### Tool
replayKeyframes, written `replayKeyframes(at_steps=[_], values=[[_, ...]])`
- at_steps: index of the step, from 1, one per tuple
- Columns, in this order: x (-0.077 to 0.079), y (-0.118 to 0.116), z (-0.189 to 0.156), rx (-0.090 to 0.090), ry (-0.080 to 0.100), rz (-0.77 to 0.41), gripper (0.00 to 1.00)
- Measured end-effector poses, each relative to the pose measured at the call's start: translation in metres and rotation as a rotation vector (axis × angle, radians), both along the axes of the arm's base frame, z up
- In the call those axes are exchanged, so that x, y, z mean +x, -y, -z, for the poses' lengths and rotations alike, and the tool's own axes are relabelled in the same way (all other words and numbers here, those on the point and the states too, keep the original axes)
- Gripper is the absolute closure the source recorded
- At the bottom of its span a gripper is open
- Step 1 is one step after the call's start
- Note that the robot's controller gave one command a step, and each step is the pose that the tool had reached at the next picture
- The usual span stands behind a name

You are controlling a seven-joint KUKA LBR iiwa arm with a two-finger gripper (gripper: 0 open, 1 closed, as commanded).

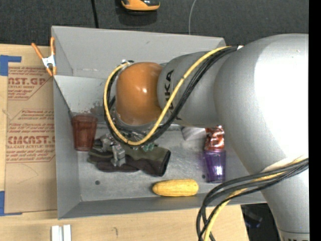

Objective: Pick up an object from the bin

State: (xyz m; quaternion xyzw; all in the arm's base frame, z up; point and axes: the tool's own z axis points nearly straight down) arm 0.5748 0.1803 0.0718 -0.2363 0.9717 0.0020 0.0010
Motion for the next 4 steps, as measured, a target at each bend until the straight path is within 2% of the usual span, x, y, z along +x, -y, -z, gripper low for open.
replayKeyframes(at_steps=[1,2,3,4], values=[[0.000,0.000,0.000,0.000,0.000,0.000,1.00],[0.000,0.005,-0.096,-0.002,0.001,0.038,1.00],[0.000,0.005,-0.096,-0.001,0.001,0.038,1.00],[-0.004,0.026,-0.197,-0.002,0.002,0.039,1.00]])
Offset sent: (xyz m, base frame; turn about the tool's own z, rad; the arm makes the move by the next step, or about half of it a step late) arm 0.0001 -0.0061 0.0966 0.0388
